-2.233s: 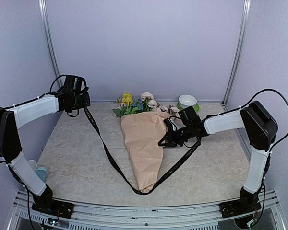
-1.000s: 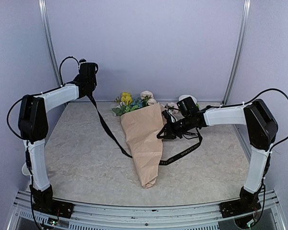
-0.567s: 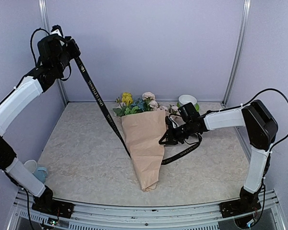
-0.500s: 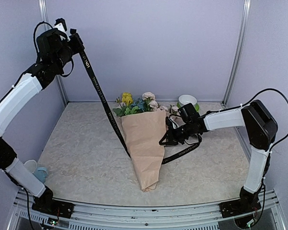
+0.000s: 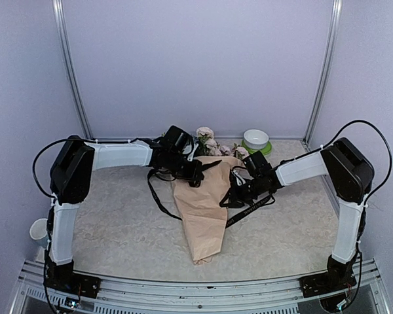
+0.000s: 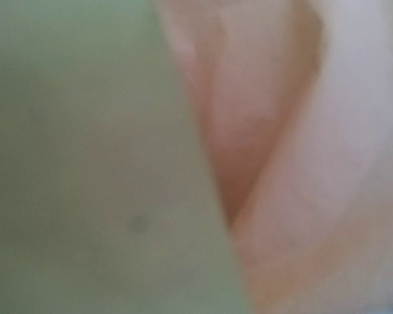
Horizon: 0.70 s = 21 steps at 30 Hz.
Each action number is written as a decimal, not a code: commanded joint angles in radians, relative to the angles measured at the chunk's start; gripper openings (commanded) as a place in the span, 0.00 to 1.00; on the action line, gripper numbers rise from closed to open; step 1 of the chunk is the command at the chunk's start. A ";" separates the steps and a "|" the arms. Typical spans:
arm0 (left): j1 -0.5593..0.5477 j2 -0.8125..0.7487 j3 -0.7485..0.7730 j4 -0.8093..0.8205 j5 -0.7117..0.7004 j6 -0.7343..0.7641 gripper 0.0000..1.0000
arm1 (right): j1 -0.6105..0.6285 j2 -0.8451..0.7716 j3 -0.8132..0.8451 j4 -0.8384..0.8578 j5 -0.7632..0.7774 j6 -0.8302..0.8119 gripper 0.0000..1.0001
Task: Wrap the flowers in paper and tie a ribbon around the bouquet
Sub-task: Place the folded bouquet on the ribbon, then pick up the right side of the ribbon from the center of the board.
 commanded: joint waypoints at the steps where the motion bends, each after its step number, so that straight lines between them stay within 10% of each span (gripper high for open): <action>1: -0.033 0.040 0.056 -0.047 0.120 -0.018 0.00 | -0.006 0.001 -0.023 0.015 0.029 0.012 0.00; 13: -0.055 0.179 0.087 -0.101 0.147 -0.046 0.00 | -0.141 -0.259 -0.054 -0.125 0.198 -0.036 0.42; 18: -0.049 0.205 0.118 -0.124 0.159 -0.041 0.00 | -0.248 -0.297 -0.046 -0.254 0.367 -0.109 0.85; 21: -0.051 0.208 0.124 -0.127 0.157 -0.042 0.00 | -0.250 -0.199 0.061 -0.413 0.514 -0.203 0.90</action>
